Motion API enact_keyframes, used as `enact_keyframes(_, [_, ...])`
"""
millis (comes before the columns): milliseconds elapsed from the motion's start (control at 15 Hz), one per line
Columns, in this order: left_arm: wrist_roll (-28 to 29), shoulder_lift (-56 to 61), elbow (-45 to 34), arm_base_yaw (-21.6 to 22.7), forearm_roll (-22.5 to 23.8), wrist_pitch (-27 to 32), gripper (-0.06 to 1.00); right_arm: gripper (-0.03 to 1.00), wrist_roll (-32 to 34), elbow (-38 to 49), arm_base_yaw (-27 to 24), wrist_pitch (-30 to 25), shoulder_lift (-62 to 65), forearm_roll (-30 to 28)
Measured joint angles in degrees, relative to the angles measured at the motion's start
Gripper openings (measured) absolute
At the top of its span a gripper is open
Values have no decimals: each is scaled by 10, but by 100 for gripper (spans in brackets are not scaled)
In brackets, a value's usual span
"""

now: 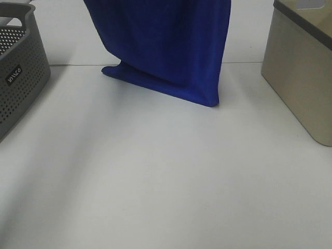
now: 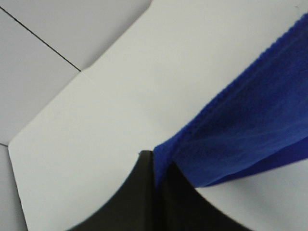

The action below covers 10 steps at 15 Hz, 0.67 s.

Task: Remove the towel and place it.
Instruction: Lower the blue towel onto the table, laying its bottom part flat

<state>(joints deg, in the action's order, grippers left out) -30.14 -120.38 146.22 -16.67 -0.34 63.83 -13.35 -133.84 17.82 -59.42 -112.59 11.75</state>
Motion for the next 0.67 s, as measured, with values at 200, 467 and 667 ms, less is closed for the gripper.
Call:
enact_keyframes(200, [39,22,-3,0,3,57,0,2,0,0,0,-92,1,55])
enact_keyframes(467, [107,59,-22,0,9,60,0,2,-1,0,0,-103,2,102])
enact_keyframes(667, [146,113,-116,0,23,60,0,2,0,0,0,-104,3,124])
